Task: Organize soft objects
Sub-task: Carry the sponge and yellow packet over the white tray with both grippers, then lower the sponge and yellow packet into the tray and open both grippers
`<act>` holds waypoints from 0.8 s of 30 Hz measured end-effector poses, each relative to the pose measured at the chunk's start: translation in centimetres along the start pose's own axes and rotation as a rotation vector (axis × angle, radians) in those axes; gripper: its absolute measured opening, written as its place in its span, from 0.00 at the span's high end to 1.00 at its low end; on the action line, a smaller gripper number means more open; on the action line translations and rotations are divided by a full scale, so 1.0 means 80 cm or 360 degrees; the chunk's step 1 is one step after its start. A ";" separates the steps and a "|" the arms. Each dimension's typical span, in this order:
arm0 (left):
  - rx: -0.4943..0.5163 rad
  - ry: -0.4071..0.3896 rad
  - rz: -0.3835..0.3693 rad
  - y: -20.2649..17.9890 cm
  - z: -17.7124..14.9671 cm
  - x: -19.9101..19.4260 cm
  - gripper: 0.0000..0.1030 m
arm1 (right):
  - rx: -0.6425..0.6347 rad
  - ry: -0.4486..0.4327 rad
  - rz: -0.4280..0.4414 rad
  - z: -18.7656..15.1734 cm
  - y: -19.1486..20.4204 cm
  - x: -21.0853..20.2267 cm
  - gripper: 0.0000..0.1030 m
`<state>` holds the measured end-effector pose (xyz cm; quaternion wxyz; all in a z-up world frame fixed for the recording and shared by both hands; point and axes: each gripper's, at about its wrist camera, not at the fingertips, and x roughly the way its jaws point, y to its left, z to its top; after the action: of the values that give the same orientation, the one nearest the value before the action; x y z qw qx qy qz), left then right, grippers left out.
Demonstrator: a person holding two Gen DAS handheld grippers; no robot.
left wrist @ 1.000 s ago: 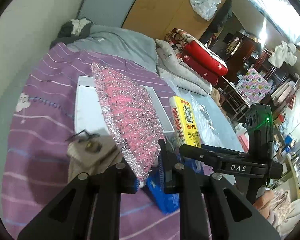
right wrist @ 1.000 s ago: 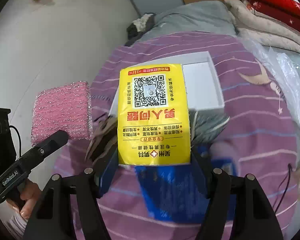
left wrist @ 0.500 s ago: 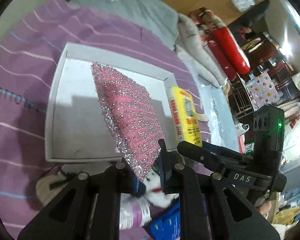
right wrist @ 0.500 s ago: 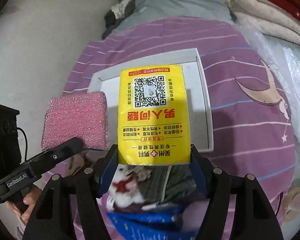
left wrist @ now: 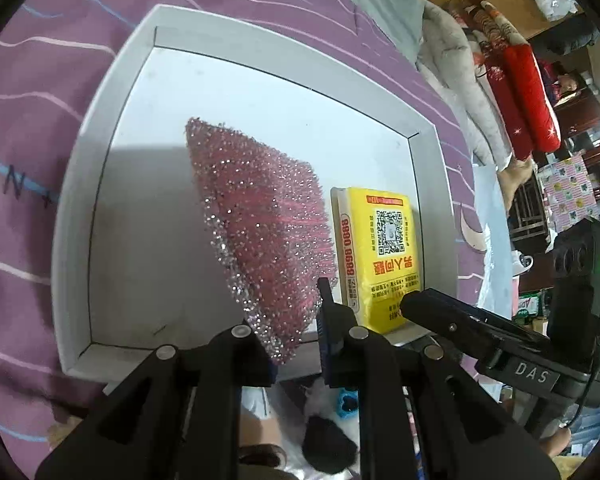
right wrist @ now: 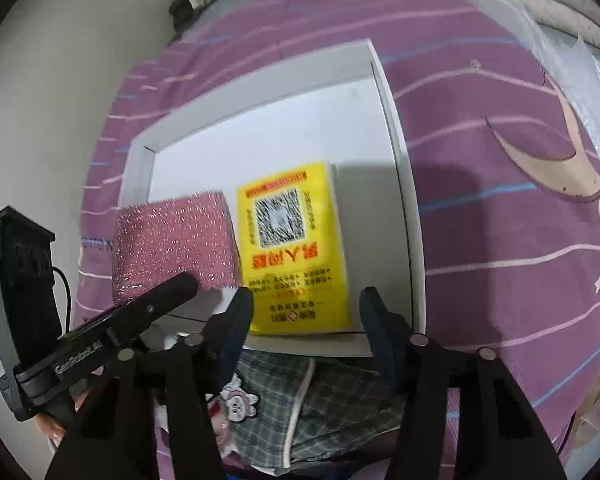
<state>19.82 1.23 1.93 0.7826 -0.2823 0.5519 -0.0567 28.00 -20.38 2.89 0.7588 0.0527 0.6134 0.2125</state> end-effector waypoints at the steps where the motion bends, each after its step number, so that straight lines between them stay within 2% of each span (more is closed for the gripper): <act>1: 0.0002 0.0014 -0.0008 -0.002 0.001 0.001 0.84 | -0.0002 0.0001 -0.0013 0.000 -0.002 0.001 0.54; 4: 0.0035 0.0067 -0.0064 -0.014 0.001 0.004 0.84 | 0.0023 0.0009 -0.0016 0.001 -0.007 -0.001 0.56; 7: 0.0114 0.0131 -0.0068 -0.024 -0.002 0.007 0.81 | 0.0021 -0.0068 -0.0031 0.001 -0.004 -0.020 0.56; 10: 0.0164 0.0229 -0.0121 -0.027 -0.001 0.003 0.58 | -0.0003 -0.0147 -0.0026 0.005 0.006 -0.035 0.56; 11: 0.0173 0.0232 -0.0139 -0.027 0.000 -0.001 0.42 | -0.0002 -0.0157 -0.0015 0.007 0.008 -0.037 0.56; 12: 0.0156 0.0224 -0.0120 -0.024 0.000 -0.010 0.31 | -0.0003 -0.0162 -0.0007 0.009 0.011 -0.039 0.56; 13: 0.0135 0.0213 -0.0099 -0.021 0.001 -0.017 0.29 | -0.0007 -0.0165 -0.0006 0.011 0.013 -0.039 0.56; 18: 0.0027 0.0215 -0.0051 0.000 0.005 -0.044 0.29 | -0.0079 -0.0158 -0.0054 0.018 0.036 -0.020 0.56; 22: -0.0011 0.0149 0.0000 0.006 0.012 -0.061 0.31 | -0.0067 -0.0143 -0.0054 0.021 0.043 0.002 0.57; 24: 0.0007 0.0098 0.0042 0.005 0.017 -0.063 0.43 | -0.0056 -0.0137 -0.0083 0.023 0.040 0.010 0.58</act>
<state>19.02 4.13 6.23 0.7665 -0.2714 0.5794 -0.0564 29.08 -16.84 3.70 0.7906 0.0324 0.5776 0.2007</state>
